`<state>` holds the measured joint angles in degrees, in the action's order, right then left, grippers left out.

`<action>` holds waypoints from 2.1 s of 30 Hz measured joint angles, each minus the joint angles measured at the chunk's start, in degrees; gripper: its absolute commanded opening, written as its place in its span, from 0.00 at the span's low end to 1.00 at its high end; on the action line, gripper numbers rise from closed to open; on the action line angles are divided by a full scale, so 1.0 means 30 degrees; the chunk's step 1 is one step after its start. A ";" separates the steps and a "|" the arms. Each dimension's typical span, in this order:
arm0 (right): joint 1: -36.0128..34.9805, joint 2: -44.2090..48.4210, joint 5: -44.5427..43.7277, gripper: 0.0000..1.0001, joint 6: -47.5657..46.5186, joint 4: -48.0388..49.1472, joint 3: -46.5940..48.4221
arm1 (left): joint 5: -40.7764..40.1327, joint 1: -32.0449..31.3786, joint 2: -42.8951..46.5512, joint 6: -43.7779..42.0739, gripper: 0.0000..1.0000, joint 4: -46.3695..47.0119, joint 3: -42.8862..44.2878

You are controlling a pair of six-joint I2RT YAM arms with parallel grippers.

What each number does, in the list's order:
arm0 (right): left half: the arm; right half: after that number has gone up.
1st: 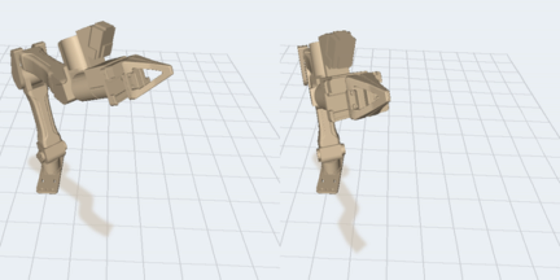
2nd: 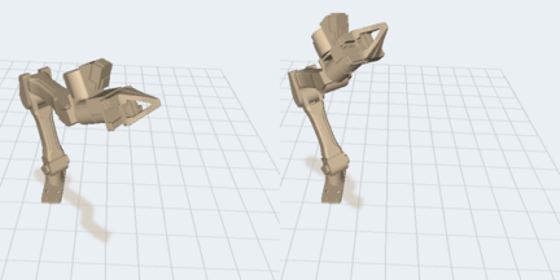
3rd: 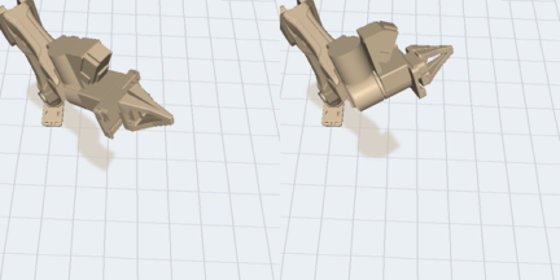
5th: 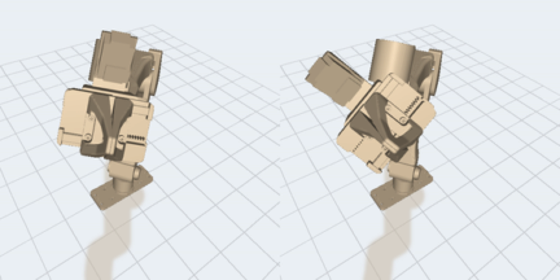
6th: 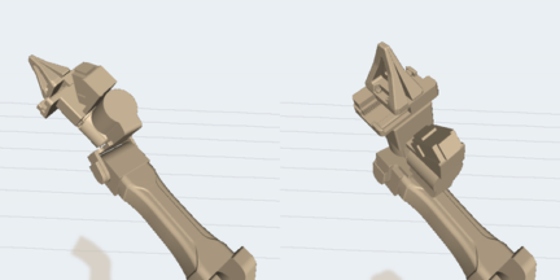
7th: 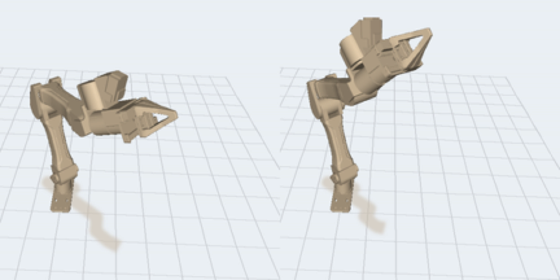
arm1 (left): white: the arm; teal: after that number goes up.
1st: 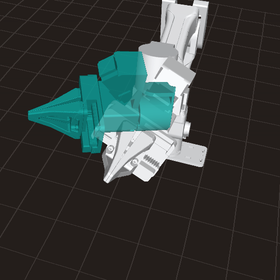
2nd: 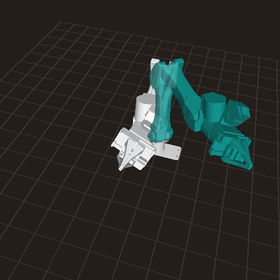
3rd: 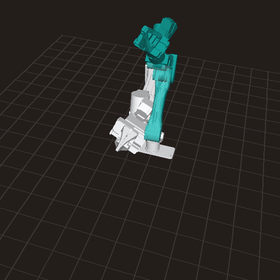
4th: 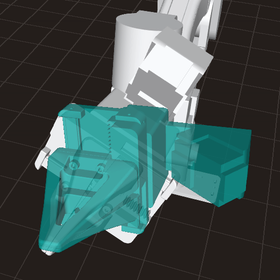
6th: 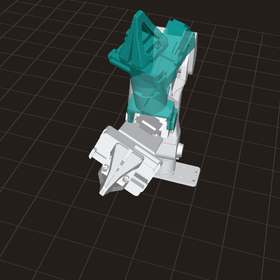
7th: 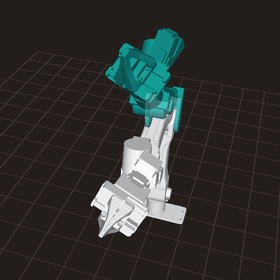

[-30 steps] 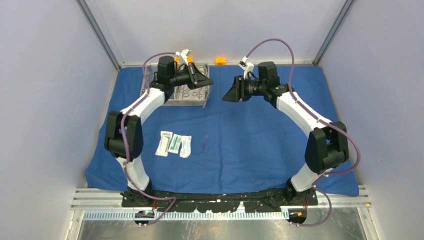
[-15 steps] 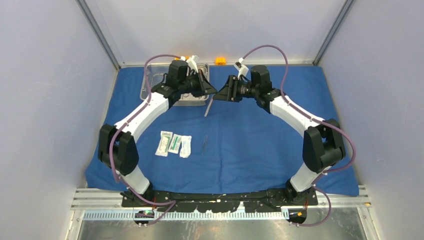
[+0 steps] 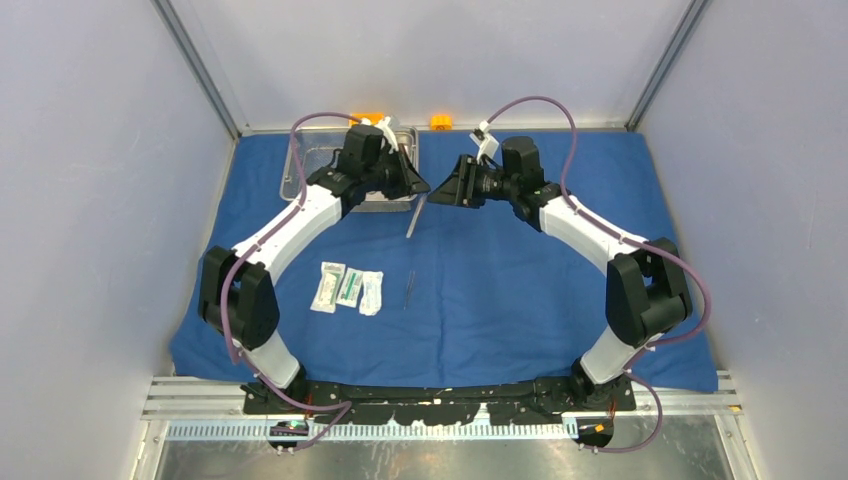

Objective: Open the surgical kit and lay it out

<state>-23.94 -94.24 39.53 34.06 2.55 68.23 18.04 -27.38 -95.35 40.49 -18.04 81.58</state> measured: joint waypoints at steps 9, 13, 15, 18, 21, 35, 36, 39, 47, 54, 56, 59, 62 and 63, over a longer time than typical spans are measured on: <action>-0.0481 -0.0401 -0.0007 0.48 0.0984 0.1209 0.0000 | -0.0903 -0.0022 -0.0036 0.0962 0.00 -0.0095 0.0022; -0.0714 -0.0823 -0.0153 0.48 0.1202 0.1297 0.0000 | -0.1166 -0.0051 -0.0306 0.1450 0.00 -0.0255 0.0270; -0.0765 -0.1078 -0.0219 0.47 0.1275 0.1304 0.0000 | -0.1268 -0.0073 -0.0452 0.1588 0.00 -0.0313 0.0379; -0.0889 -0.1472 -0.0248 0.44 0.1428 0.1341 0.0000 | -0.1362 -0.0095 -0.0699 0.1894 0.00 -0.0459 0.0576; -0.0954 -0.1690 -0.0299 0.40 0.1617 0.1457 0.0000 | -0.1384 -0.0102 -0.0947 0.2040 0.00 -0.0554 0.0656; -0.1042 -0.2732 -0.0299 0.23 0.2441 0.2288 0.0015 | -0.1683 -0.0109 -0.1574 0.2331 0.00 -0.0903 0.0874; -0.1042 -0.2761 -0.0291 0.22 0.2463 0.2288 0.0015 | -0.1698 -0.0109 -0.1574 0.2331 0.00 -0.0940 0.0874; -0.1042 -0.2798 -0.0306 0.18 0.2594 0.2310 0.0015 | -0.1814 -0.0109 -0.1574 0.2288 0.00 -0.0969 0.0874; -0.1035 -0.2798 -0.0357 0.05 0.2412 0.2215 0.0015 | -0.1617 -0.0044 -0.1574 0.1676 0.29 -0.0925 0.0903; -0.0648 -0.2667 -0.0612 0.00 0.1763 0.2018 -0.0219 | -0.0641 0.0758 -0.1530 0.0306 0.63 -0.0809 0.1377; -0.0379 -0.2419 -0.0656 0.00 0.1676 0.2018 -0.0583 | -0.0291 0.1188 -0.1362 -0.0168 0.70 -0.0663 0.1392; 0.0007 -0.1982 -0.0648 0.00 0.1559 0.2047 -0.1027 | 0.0437 0.1785 -0.0933 -0.0692 0.73 -0.0306 0.1304; 0.0583 -0.1501 -0.0313 0.00 0.1770 0.2681 -0.1472 | 0.1945 0.2295 -0.0153 -0.1377 0.73 0.0627 0.0780; 0.0794 -0.1326 -0.0080 0.00 0.1931 0.3104 -0.1625 | 0.2535 0.2382 0.0058 -0.1581 0.73 0.1005 0.0525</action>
<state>-21.56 -98.21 39.29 39.86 11.86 63.35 25.65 -20.23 -95.18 35.75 -15.03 83.15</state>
